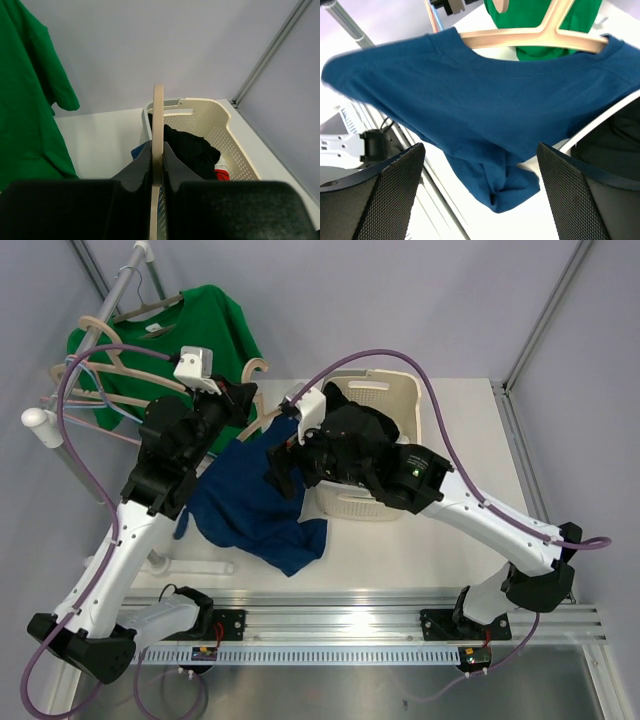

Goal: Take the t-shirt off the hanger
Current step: Pick up the hanger from the clothesline.

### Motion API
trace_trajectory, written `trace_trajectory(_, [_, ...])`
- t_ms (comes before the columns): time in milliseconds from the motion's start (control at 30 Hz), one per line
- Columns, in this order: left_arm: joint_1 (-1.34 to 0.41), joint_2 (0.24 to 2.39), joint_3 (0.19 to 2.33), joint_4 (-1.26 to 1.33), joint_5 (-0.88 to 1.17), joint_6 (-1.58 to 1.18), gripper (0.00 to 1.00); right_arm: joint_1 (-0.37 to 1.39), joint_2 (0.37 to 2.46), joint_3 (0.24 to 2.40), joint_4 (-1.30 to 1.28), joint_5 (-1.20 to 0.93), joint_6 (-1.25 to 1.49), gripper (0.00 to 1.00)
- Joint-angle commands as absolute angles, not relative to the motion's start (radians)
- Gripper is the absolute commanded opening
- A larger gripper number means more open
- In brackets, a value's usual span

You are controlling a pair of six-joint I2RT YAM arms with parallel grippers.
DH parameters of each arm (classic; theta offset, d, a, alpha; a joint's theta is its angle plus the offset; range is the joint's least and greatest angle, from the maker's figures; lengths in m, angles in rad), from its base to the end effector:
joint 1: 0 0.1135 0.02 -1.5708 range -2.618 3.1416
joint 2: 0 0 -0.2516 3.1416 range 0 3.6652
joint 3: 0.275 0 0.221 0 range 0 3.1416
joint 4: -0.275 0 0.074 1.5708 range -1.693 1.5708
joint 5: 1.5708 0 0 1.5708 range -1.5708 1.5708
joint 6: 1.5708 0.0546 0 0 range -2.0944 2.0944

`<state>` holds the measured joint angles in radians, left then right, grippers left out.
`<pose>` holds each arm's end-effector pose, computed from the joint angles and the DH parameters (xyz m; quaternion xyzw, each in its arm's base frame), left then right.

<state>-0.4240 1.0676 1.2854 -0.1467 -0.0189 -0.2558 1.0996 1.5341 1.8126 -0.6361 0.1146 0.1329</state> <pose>0.2024 -0.0902 0.4476 0.0504 0.6797 -0.2379 0.6920 0.1503 0.2813 0.4362 -0.3523 0.7415 0.2906 0.4916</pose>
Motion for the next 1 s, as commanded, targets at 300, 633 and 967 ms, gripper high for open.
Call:
trace_trajectory(300, [-0.429,0.871,1.287,-0.052,0.245,-0.373,0.0,1.098,1.226,1.497,-0.328,0.204,-0.039,1.0])
trace_trajectory(633, [-0.428,0.7,1.427,-0.264,0.311,-0.382,0.0,1.098,0.968,1.404,-0.345,0.02,-0.158,0.99])
trace_trajectory(967, [-0.428,0.669,1.444,-0.278,0.491,-0.514,0.0,1.098,0.943,1.558,-0.506,-0.247,-0.21,0.99])
